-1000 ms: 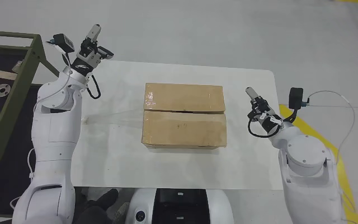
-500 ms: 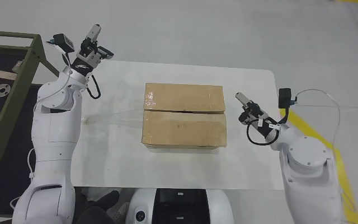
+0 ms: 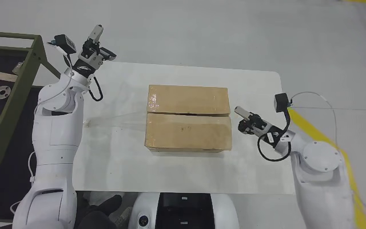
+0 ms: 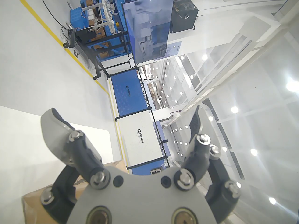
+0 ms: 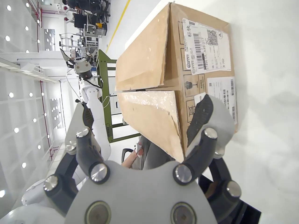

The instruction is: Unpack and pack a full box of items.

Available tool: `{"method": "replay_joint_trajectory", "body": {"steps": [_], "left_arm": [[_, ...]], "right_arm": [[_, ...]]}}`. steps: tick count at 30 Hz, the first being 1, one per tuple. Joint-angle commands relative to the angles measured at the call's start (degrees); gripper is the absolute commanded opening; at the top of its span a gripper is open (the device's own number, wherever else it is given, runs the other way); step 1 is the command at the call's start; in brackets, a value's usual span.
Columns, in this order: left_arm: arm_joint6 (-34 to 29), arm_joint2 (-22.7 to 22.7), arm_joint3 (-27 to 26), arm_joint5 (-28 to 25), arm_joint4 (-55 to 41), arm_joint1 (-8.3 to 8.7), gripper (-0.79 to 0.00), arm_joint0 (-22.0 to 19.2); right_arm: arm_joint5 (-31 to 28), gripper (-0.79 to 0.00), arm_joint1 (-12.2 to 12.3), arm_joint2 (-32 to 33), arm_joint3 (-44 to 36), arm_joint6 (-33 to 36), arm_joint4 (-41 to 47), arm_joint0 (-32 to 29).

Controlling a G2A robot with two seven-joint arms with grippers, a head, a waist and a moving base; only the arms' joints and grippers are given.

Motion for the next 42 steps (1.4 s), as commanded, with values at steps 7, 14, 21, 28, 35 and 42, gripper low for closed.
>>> {"method": "replay_joint_trajectory", "body": {"steps": [7,14,21,28,35,42], "left_arm": [[0.0,0.0,0.0,0.0,0.0,0.00,0.000,0.0],[0.0,0.0,0.0,0.0,0.0,0.00,0.000,0.0],[0.0,0.0,0.0,0.0,0.0,0.00,0.000,0.0],[0.0,0.0,0.0,0.0,0.0,0.00,0.000,0.0],[0.0,0.0,0.0,0.0,0.0,0.00,0.000,0.0],[0.0,0.0,0.0,0.0,0.0,0.00,0.000,0.0]], "right_arm": [[-1.0,0.000,0.5,-2.8,2.6,1.3,0.3,2.0],[-1.1,0.000,0.9,-4.5,2.3,1.3,0.7,2.6],[-2.2,0.000,1.4,-3.7,0.0,2.2,3.0,1.0],[-4.2,0.000,2.0,-2.7,-2.7,3.0,6.2,-0.9],[-6.6,0.000,2.5,-1.2,-4.9,4.7,9.8,-3.1],[-9.6,0.000,3.2,0.1,-7.5,7.7,12.6,-5.6]]}}
